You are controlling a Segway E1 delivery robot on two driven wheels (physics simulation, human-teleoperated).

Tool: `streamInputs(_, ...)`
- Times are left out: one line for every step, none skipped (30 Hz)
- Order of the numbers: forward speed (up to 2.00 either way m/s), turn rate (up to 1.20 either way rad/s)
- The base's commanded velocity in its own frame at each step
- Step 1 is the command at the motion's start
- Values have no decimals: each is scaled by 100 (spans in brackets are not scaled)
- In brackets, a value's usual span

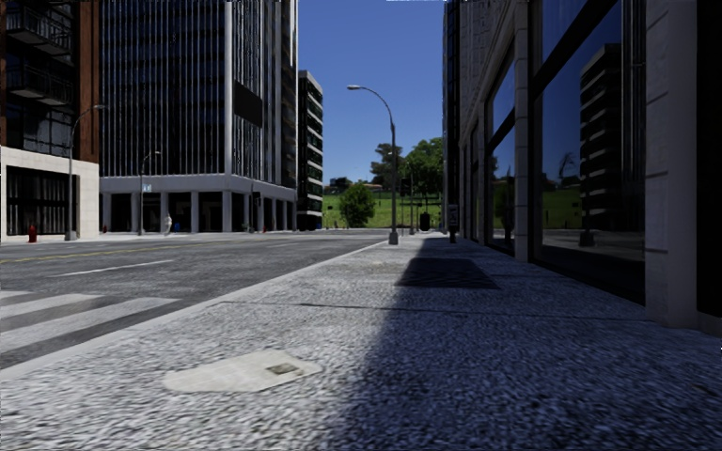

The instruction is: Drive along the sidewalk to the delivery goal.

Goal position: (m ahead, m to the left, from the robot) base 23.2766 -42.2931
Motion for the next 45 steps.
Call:
streamInputs(200, -52)
streamInputs(200, -52)
streamInputs(200, -52)
streamInputs(200, -52)
streamInputs(200, -52)
streamInputs(200, -52)
streamInputs(200, -52)
streamInputs(200, -52)
streamInputs(200, -8)
streamInputs(200, -8)
streamInputs(200, 0)
streamInputs(200, 0)
streamInputs(200, 0)
streamInputs(200, 0)
streamInputs(200, 0)
streamInputs(200, 0)
streamInputs(200, 0)
streamInputs(200, 0)
streamInputs(200, 0)
streamInputs(200, 0)
streamInputs(200, 0)
streamInputs(200, 0)
streamInputs(200, 0)
streamInputs(200, -2)
streamInputs(200, -2)
streamInputs(200, -16)
streamInputs(200, -24)
streamInputs(200, -26)
streamInputs(200, -27)
streamInputs(200, -27)
streamInputs(200, -27)
streamInputs(200, -27)
streamInputs(200, -27)
streamInputs(200, -27)
streamInputs(200, -27)
streamInputs(200, -27)
streamInputs(200, -27)
streamInputs(200, -27)
streamInputs(200, -27)
streamInputs(200, -27)
streamInputs(200, -27)
streamInputs(200, -27)
streamInputs(200, -27)
streamInputs(200, 0)
streamInputs(200, 0)
